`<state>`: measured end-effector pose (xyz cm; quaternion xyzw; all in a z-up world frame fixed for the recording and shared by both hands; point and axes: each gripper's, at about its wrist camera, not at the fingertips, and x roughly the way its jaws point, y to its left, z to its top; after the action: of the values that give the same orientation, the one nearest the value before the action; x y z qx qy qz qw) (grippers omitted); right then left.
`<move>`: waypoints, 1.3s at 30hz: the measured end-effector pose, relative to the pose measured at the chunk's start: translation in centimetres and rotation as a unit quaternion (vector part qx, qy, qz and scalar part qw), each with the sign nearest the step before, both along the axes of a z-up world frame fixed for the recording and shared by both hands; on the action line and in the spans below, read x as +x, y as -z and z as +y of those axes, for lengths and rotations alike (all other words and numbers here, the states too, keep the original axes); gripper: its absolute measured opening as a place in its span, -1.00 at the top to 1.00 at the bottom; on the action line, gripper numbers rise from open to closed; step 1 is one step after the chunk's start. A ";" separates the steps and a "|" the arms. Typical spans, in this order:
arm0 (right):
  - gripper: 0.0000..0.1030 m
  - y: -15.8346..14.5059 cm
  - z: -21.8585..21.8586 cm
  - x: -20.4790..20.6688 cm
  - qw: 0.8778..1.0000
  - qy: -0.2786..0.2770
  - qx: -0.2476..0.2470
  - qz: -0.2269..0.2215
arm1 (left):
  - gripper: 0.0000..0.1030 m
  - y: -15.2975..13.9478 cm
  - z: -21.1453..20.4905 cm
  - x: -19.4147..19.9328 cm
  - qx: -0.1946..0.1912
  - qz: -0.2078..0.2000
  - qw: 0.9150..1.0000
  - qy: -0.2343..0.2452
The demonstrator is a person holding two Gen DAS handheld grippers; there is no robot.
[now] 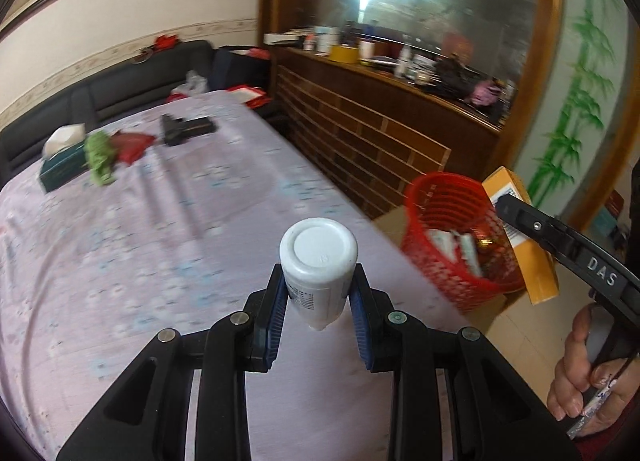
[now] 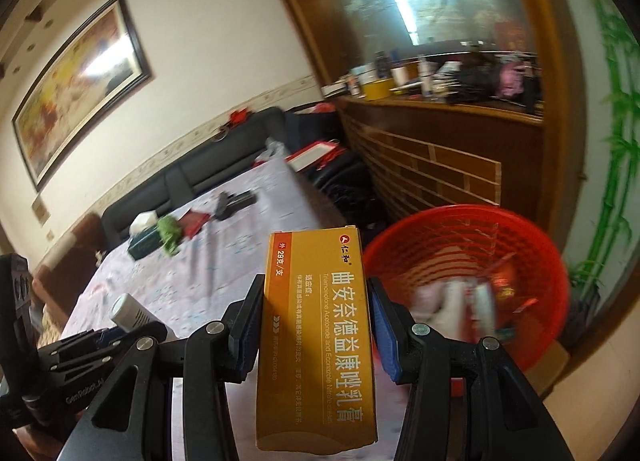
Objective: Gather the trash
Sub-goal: 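Carry both items to the red basket and open both grippers over it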
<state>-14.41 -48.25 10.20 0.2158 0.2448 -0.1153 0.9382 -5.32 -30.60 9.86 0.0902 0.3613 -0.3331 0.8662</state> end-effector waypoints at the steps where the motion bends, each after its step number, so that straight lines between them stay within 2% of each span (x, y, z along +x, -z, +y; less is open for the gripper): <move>1: -0.02 0.0 -0.8 -0.6 1.000 0.008 0.001 -0.001 | 0.44 0.0 -1.0 -0.3 0.001 0.000 1.000 0.007; 8: -0.02 0.3 -6.1 -3.7 0.998 0.055 0.019 -0.001 | 0.44 -0.1 -7.1 -2.1 0.005 0.006 0.999 0.052; 13: -0.02 0.6 -8.4 -4.3 0.997 0.067 0.035 0.001 | 0.44 0.1 -10.6 -2.7 0.006 0.021 0.997 0.075; 18: -0.02 0.9 -10.4 -3.4 0.996 0.069 0.057 0.002 | 0.43 0.5 -13.4 -3.2 0.012 0.021 0.996 0.088; 28: -0.04 2.0 -13.0 -0.8 0.994 0.078 0.078 0.019 | 0.42 2.3 -17.1 -1.6 0.005 0.056 0.993 0.103; 31: -0.10 2.7 -13.6 0.1 0.993 0.081 0.082 0.029 | -0.02 2.0 -16.4 -1.5 -0.009 0.051 0.994 0.100; 32: -0.18 2.9 -13.8 0.3 0.993 0.080 0.085 0.034 | -0.03 1.9 -16.0 -1.4 -0.012 0.048 0.994 0.097; 36: -0.25 2.6 -13.6 -0.4 0.993 0.085 0.076 0.028 | -0.05 1.0 -13.5 -1.5 -0.028 0.039 0.995 0.085; 39: -0.43 1.8 -12.8 -1.3 0.994 0.089 0.065 0.019 | -0.26 0.2 -10.9 -2.3 -0.031 0.005 0.997 0.066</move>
<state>-15.73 -61.07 8.39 0.2952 0.2492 -0.1858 0.9035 -7.61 -41.49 9.67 0.0855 0.3480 -0.4009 0.8431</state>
